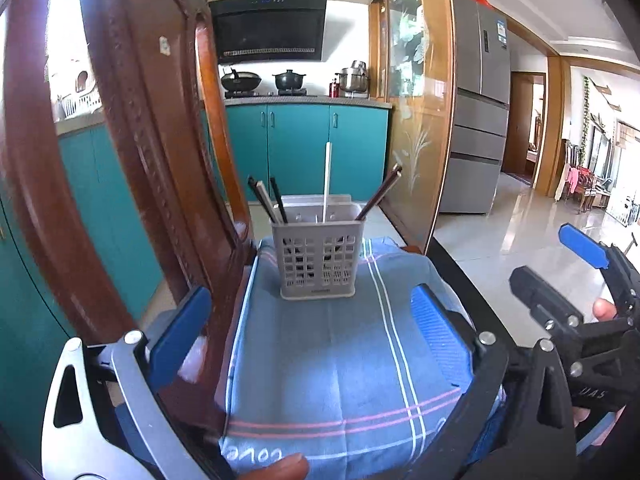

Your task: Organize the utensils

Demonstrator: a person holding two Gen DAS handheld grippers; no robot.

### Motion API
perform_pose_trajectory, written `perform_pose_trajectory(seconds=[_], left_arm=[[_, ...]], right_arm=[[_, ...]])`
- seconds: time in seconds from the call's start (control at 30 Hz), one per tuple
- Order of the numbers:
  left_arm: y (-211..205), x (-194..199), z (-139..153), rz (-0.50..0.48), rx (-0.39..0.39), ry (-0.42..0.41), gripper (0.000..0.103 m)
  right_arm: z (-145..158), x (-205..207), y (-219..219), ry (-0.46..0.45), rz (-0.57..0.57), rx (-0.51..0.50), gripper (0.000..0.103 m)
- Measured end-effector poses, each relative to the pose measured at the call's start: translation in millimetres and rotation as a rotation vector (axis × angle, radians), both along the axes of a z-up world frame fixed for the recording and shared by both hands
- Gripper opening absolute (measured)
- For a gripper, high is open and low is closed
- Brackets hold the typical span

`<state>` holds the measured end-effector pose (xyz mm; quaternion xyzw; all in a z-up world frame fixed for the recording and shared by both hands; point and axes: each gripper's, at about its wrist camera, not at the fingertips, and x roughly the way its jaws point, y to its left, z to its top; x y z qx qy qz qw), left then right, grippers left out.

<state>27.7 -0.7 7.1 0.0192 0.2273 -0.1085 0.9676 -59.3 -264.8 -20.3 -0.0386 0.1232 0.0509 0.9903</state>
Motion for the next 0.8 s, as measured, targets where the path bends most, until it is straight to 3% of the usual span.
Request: perform_pose_trajectory(seconds=[0.33, 0.8], left_arm=[[-2, -7, 2, 0.034, 0.033, -0.020, 0.099], [-14, -6, 12, 0.038, 0.069, -0.046, 0.099]], right_arm=[[0, -1, -2, 0.001, -0.071, 0.030, 0.100], [1, 5, -7, -0.001, -0.068, 0.036, 0.100]])
